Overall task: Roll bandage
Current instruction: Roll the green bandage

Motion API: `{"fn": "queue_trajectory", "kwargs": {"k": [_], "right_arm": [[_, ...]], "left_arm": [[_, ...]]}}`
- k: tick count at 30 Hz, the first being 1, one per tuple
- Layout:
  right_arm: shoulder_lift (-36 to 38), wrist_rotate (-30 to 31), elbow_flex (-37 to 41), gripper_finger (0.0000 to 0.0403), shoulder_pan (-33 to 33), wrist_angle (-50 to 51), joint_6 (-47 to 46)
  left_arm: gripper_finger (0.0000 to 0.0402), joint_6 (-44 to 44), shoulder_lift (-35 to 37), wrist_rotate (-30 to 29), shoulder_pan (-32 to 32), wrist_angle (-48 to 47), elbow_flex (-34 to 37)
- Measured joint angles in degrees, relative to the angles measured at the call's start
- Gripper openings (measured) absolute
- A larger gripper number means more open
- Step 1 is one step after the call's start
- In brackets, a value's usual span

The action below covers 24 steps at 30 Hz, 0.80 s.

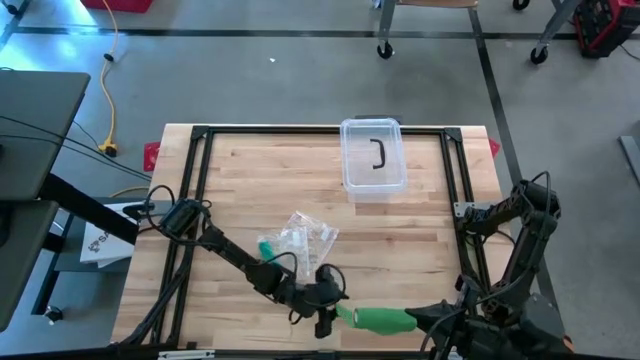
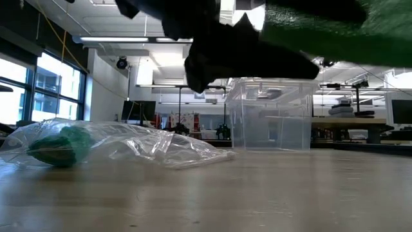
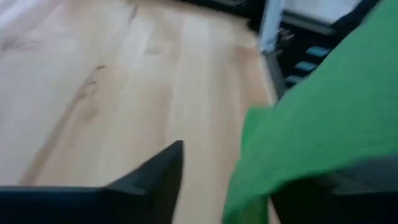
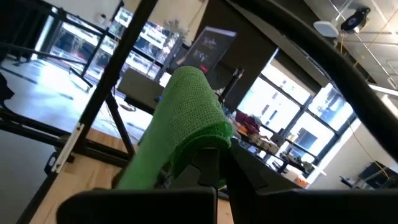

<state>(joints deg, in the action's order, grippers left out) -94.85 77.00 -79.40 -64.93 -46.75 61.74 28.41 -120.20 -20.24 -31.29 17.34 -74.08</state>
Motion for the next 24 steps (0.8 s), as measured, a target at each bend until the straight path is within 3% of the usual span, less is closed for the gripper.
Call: {"fn": "queue_trajectory", "kwargs": {"k": [5, 7, 14, 20, 24], "right_arm": [[0.0, -2.4, 0.0, 0.0, -0.5, -0.1, -1.6], [0.0, -2.5, 0.0, 0.0, -1.0, 0.3, -3.0], [0.0, -5.5, 0.0, 0.0, -2.0, 8.3, -14.8], [0.0, -19.4, 2.1, 0.0, 1.6, 23.5, -40.3], [-0.7, -25.9, 7.0, 0.0, 5.4, 22.0, -53.0]], "left_arm": [[0.005, -4.2, 0.1, -3.4, 1.1, -1.8, 0.0], [0.0014, -7.5, 0.4, -4.9, 1.8, -1.2, 0.0], [0.0002, -18.1, 6.0, -11.7, 5.8, -6.2, 0.0], [0.0001, -32.7, 16.9, -18.5, 10.9, -8.5, 0.0], [0.0001, -42.5, 26.3, -21.1, 12.9, -7.0, 0.0]]}}
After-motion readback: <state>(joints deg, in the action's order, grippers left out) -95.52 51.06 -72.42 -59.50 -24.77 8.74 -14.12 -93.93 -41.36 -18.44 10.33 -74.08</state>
